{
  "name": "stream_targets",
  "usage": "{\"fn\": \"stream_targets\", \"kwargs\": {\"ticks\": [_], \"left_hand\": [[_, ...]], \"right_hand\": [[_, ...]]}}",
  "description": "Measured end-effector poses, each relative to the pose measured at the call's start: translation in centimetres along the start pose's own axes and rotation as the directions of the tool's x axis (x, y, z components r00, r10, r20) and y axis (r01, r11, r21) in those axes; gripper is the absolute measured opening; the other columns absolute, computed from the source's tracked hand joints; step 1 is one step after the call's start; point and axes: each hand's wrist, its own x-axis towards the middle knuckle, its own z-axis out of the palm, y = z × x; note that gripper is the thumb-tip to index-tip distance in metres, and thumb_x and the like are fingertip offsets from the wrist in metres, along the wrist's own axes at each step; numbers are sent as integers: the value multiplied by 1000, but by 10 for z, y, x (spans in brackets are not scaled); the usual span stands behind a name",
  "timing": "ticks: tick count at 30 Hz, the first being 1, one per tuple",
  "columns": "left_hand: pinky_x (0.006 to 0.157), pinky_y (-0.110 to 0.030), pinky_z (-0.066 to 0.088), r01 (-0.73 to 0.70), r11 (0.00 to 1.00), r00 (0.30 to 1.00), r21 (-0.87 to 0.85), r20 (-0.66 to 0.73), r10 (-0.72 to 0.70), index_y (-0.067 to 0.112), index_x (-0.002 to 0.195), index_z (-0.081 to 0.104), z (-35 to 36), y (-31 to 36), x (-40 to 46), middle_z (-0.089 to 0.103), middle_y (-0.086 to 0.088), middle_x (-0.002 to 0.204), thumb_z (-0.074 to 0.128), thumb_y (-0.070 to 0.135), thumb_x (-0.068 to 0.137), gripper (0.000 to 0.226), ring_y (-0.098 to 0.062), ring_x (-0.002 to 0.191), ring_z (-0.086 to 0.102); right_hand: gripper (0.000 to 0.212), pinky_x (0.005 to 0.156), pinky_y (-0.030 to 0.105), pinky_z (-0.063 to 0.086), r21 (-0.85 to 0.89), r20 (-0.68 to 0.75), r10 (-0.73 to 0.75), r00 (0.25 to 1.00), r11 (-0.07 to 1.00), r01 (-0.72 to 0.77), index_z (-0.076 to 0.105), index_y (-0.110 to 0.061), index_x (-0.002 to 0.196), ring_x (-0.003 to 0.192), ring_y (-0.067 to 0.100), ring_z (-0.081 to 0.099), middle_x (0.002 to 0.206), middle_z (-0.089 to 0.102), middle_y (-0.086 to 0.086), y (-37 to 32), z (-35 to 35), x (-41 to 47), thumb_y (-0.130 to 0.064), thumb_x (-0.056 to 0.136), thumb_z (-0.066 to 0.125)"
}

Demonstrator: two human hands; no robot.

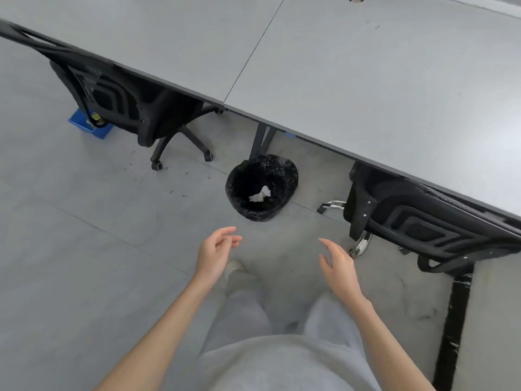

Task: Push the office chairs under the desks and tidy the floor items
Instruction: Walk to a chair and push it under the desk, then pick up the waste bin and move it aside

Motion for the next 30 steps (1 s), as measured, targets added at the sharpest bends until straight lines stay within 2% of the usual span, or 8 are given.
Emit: {"fn": "stream_targets", "kwargs": {"ticks": [3,6,12,18,22,24,28,30], "left_hand": [[73,-19,45,15,993,996,119,81,-25,15,106,57,-28,11,45,67,1,87,38,3,93,26,-3,79,63],[73,-24,45,30,966,985,258,158,-73,9,110,57,-40,20,93,67,-6,92,37,2,92,28,-13,80,62],[58,-22,40,21,879,956,476,247,-157,6,115,55,-50,31,171,66,-14,106,37,2,90,31,-19,85,59],[70,-27,42,-90,828,925,553,355,-136,7,113,56,-47,29,234,65,-5,95,38,3,89,30,-18,89,60],[61,-17,40,-190,764,872,616,464,-158,11,110,57,-43,10,287,64,-2,93,39,5,90,28,-16,89,60],[60,-19,40,-232,744,856,627,495,-150,9,111,58,-38,-5,321,64,-4,94,41,4,90,27,-17,90,61],[79,-36,48,-262,733,866,628,489,-109,11,108,58,-32,-44,388,67,-11,107,42,4,90,25,-25,99,62],[84,-37,47,-276,722,875,634,477,-84,10,111,58,-26,-68,416,66,-13,110,43,6,90,26,-28,104,60]], "right_hand": [[38,102,31,36,132,17,123,992,983,-124,52,-7,126,122,25,49,129,56,10,-35,27,25,-4,89,48],[37,100,32,39,312,15,302,953,904,-291,54,-7,124,116,23,53,125,59,10,-60,45,57,-3,88,45],[36,97,30,38,453,140,517,845,725,-519,55,-6,123,117,26,51,126,58,13,-78,81,115,-8,90,41],[37,97,31,39,486,185,598,780,635,-601,51,-7,128,121,26,48,130,54,12,-89,124,153,-12,92,40],[37,99,31,38,553,161,650,743,564,-613,50,-4,128,121,26,49,131,54,12,-88,164,179,-10,92,42],[36,100,31,37,589,123,675,728,540,-601,51,-4,126,121,27,49,132,55,12,-78,191,198,-9,91,43],[37,87,21,37,636,114,727,678,471,-611,52,-10,126,116,24,52,128,57,10,-57,247,228,-11,90,44],[39,86,22,37,658,105,745,658,444,-608,50,-11,128,115,26,52,128,56,11,-43,275,241,-11,90,43]]}}
